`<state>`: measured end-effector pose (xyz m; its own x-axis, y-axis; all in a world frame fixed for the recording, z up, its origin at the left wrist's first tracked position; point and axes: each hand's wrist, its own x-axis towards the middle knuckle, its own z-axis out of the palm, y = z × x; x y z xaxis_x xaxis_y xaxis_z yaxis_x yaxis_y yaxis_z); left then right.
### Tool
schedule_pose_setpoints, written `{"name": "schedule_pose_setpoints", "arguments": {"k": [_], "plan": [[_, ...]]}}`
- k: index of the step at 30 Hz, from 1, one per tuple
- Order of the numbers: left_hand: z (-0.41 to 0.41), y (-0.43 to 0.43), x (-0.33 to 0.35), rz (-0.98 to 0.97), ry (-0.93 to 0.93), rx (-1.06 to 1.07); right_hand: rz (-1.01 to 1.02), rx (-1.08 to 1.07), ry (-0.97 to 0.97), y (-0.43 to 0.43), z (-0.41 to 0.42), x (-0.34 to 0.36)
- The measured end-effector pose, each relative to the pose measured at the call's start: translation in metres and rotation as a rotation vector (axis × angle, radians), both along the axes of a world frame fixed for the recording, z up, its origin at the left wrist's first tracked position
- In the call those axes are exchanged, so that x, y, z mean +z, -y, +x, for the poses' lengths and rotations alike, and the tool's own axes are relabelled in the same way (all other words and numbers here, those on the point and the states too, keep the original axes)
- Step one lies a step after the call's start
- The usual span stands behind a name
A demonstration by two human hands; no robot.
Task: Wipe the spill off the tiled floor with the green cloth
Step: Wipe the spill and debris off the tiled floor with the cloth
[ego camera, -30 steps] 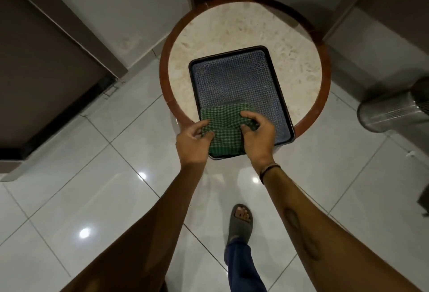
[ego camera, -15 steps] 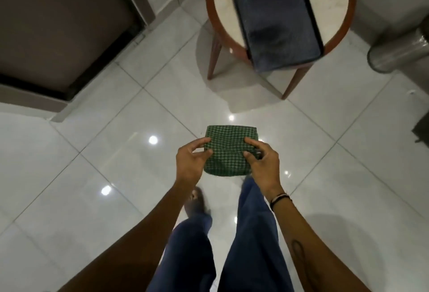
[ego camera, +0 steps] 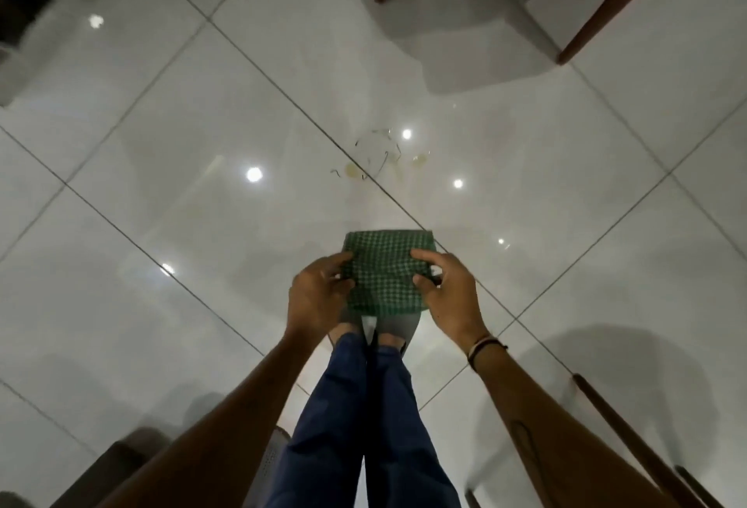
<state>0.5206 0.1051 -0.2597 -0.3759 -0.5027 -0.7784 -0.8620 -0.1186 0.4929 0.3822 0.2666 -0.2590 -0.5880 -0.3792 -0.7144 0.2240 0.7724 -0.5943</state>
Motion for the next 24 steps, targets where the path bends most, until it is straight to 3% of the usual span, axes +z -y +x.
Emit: {"name": "schedule_pose_setpoints", "arguments": {"k": [9,13,18,24], "plan": [[-0.047,0.032,-0.193,-0.093,-0.026,-0.323,0.126,0.147,-0.216,0.027,-0.033,-0.199],[-0.055,0.035,-0.273,-0.131,0.054,-0.606,0.351,0.426,-0.432,0.027,-0.032,-0.276],[-0.028,0.042,-0.346,-0.319,0.23,-0.827,0.283,0.842,-0.572,0.05,-0.019,-0.368],[0.008,0.044,-0.385,-0.413,0.15,-0.9,0.232,0.817,-0.736,0.016,0.011,-0.413]]}}
